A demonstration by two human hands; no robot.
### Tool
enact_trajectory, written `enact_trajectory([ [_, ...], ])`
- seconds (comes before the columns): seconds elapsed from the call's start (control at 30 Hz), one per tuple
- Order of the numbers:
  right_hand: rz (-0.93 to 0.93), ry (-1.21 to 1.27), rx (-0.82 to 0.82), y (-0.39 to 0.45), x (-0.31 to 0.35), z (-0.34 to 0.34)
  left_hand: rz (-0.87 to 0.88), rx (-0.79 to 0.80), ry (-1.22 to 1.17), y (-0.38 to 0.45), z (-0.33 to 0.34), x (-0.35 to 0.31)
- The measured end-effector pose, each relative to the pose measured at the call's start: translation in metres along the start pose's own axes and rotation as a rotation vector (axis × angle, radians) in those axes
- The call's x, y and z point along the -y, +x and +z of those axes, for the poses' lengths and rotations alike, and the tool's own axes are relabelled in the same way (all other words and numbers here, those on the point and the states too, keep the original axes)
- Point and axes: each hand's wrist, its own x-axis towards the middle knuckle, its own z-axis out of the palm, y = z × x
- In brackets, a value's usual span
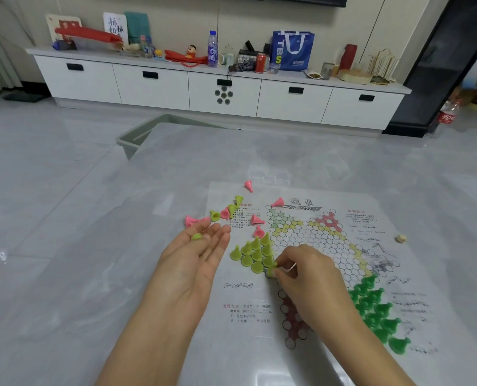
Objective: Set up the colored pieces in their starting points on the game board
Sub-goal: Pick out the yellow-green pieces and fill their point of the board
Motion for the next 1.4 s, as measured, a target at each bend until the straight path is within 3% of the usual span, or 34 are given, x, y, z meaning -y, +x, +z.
enact_trajectory([
  [0.57,-0.013,-0.038,0.014,0.003,0.0,0.008,-0.012,-0.028,0.069,0.001,-0.002,0.0],
  [0.93,-0.065,-0.017,0.051,0.013,0.007,-0.02,0.068,-0.123,-0.15,0.003,-0.004,-0.01],
  [1.1,-0.192,0.009,0.086,0.06,0.044,-0.02,-0.083,-0.081,-0.278,0.002,-0.009,-0.017],
  [1.27,-0.207,-0.296,0.279,0.136,0.042,0.011,-0.116,-0.055,-0.28,0.003,-0.018,-0.025],
  [1.4,-0.298,-0.38,0.459,0.16,0.038,0.033,-0.126,-0.057,-0.27,0.006,-0.022,-0.032],
])
